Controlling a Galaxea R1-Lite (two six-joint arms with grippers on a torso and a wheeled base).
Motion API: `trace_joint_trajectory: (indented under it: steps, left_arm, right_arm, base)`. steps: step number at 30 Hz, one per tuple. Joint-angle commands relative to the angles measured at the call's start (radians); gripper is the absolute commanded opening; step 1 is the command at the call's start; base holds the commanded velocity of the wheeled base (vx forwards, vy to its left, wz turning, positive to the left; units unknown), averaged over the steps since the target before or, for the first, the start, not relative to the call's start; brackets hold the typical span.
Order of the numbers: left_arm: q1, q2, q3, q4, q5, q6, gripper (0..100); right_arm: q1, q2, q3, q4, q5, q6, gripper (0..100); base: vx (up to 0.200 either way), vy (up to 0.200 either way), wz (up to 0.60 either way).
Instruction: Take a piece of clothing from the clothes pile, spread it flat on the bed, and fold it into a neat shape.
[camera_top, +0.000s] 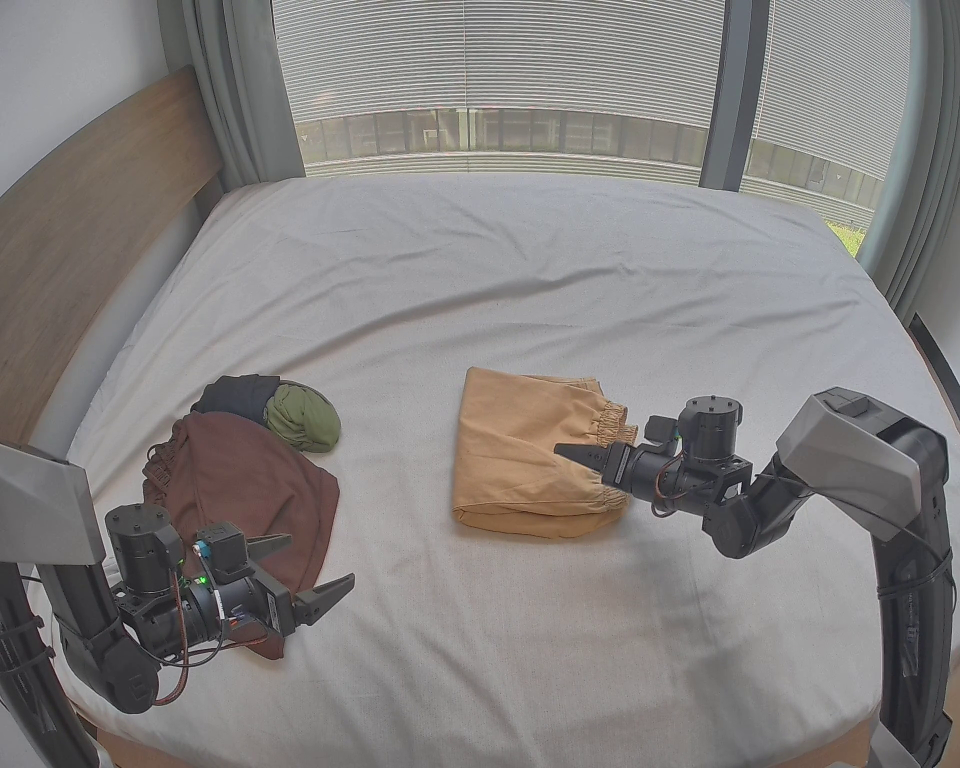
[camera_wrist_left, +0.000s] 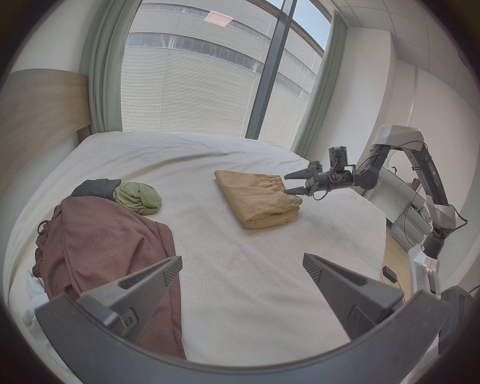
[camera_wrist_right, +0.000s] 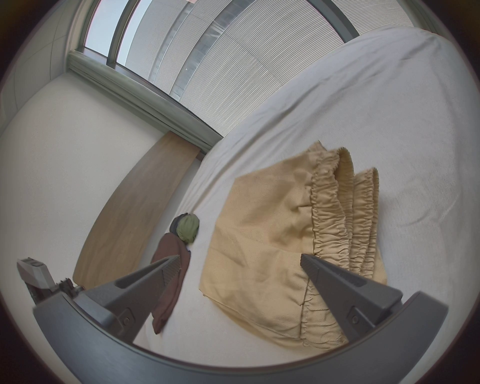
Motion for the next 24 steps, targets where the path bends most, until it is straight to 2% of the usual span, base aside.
trace_joint_trajectory:
  steps: [1,5,14,17,21,24]
  left_arm:
    - [0.001,0.004,0.000,-0.001,0.000,0.000,100]
    - [0.001,0.004,-0.002,-0.001,0.000,0.000,100]
    - [0.000,0.002,0.000,0.001,0.000,0.000,100]
    - [-0.002,-0.014,-0.016,-0.001,-0.001,-0.022,100]
    - [-0.012,-0.099,-0.052,0.001,-0.009,-0.106,100]
    - [-0.035,-0.195,-0.077,0.001,-0.023,-0.183,100]
  right_arm:
    - [-0.005,0.077,-0.003,0.000,-0.009,-0.022,100]
    - [-0.015,0.090,-0.003,-0.010,-0.036,-0.033,100]
    - [-0.023,0.045,0.009,-0.012,-0.039,-0.028,100]
    - [-0.022,-0.071,0.045,-0.014,-0.039,-0.018,100]
    - [-0.020,-0.298,0.141,-0.014,-0.038,0.025,100]
    - [-0.023,-0.467,0.244,-0.007,-0.039,-0.018,100]
  base:
    - [0.000,0.000,0.00]
    - [0.000,0.000,0.00]
    - [0.000,0.000,0.00]
    - [0.000,0.000,0.00]
    - [0.000,0.000,0.00]
    - [0.000,0.000,0.00]
